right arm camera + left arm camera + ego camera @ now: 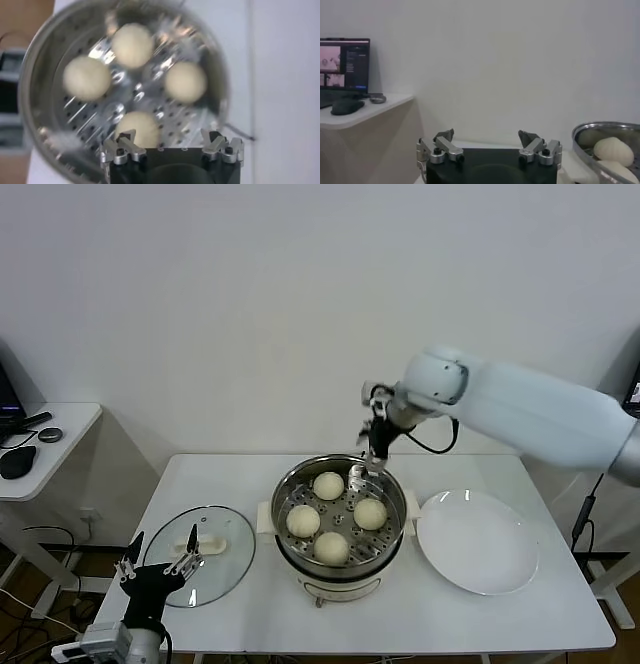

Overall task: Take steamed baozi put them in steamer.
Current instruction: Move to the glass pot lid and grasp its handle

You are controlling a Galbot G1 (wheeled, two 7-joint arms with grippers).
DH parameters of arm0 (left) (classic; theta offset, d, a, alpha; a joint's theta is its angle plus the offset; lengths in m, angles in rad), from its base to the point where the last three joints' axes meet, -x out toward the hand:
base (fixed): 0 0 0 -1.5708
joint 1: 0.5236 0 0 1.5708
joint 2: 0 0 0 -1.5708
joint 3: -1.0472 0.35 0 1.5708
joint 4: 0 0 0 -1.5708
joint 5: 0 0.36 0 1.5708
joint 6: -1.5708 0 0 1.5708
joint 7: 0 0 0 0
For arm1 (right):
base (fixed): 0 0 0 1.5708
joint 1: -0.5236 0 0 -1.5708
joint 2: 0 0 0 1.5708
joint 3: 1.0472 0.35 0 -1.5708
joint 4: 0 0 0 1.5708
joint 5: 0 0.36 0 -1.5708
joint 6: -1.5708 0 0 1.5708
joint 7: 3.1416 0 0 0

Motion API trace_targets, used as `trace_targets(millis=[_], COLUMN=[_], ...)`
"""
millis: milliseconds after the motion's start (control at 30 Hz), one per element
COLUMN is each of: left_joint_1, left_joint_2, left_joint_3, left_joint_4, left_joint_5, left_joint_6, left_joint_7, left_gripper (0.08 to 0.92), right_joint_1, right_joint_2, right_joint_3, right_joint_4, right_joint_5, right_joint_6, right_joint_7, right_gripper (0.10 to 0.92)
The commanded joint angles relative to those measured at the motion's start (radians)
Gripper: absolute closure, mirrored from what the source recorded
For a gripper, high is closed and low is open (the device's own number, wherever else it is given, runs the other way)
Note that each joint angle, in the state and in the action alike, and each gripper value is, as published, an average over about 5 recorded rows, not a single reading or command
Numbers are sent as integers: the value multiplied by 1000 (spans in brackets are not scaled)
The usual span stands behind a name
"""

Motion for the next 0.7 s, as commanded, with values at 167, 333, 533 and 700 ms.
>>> trace_targets(millis=[167,333,533,700], left_joint_1=[-9,-23,-62,-86], left_joint_2=[11,21,42,77], left_joint_3=[-36,-55,-91,-108], left_joint_4=[-12,-16,20,90], left_joint_5=[-45,-57,-8,234], left_joint_6=[-4,-5,-33,-107], left_joint_7=[3,12,32,24], left_gripper=[177,177,177,177], right_joint_1=[-639,-989,-1337,-1544], right_joint_2=[-187,-127,-12,96], right_joint_3=[900,1288,1636,1784], right_joint_4=[77,161,273,355], right_joint_5=[81,58,31,6], right_joint_6=[147,217,296,336], right_joint_7=[389,512,633,741], right_gripper=[203,203,203,203])
